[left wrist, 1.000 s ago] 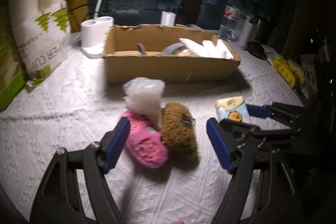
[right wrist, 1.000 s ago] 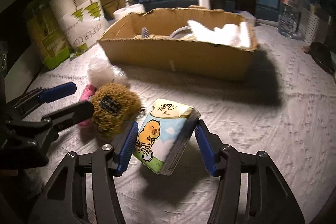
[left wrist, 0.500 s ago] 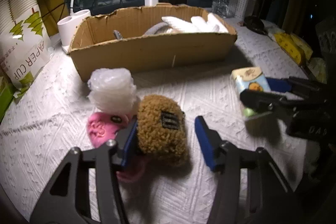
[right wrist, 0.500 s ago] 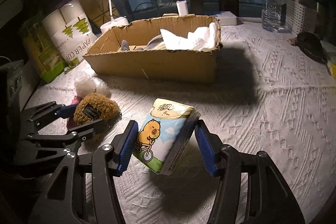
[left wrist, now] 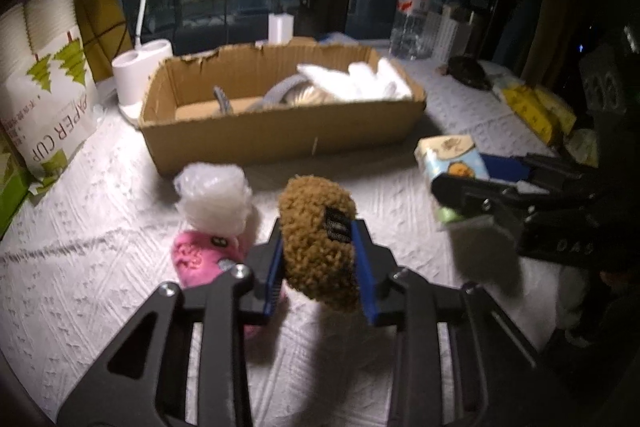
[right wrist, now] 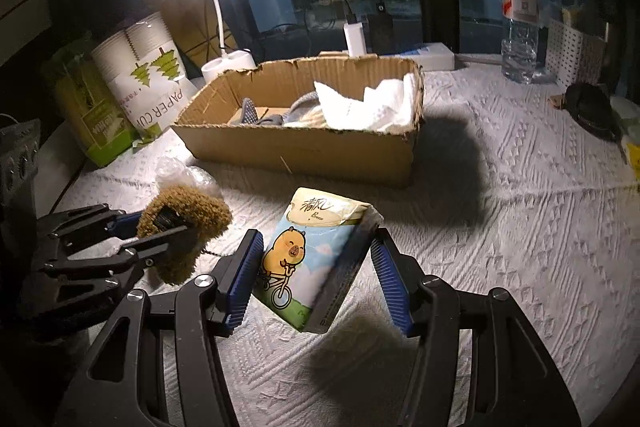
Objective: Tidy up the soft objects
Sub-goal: 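Grasp the brown fuzzy plush with the left gripper while the right gripper holds the tissue pack, then carry the brown plush and tissue pack over the box with both grippers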
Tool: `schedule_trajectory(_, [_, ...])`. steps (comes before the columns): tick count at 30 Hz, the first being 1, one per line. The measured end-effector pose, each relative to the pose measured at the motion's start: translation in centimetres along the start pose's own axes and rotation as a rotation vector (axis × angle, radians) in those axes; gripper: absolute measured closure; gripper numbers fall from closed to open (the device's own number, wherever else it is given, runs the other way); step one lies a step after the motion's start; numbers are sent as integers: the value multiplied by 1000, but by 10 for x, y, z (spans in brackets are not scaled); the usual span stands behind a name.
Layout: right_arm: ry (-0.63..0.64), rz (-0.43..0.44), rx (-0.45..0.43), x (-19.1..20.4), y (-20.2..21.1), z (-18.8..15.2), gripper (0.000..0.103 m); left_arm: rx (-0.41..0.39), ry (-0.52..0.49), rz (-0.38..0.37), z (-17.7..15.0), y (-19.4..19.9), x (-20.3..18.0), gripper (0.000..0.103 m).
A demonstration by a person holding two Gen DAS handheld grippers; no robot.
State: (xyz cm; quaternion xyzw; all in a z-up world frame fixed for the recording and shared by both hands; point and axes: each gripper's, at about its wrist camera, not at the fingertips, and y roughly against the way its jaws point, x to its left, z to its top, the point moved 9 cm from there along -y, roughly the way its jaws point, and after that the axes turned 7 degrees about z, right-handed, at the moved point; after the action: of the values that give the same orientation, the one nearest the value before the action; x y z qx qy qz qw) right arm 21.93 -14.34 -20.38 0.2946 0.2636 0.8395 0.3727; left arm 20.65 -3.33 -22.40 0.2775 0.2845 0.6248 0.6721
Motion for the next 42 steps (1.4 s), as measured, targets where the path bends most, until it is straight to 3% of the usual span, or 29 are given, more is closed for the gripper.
schedule_trajectory(13, [43, -5, -40, 16, 15, 24, 44, -95, 51, -23, 32, 36, 18, 71])
schedule_trajectory(25, [87, -4, -71, 30, 17, 52, 44, -178, 78, 2, 62, 58, 47, 71])
schedule_trajectory(42, [125, 6, -108, 38, 6, 91, 44, -237, 104, 47, 97, 59, 79, 71])
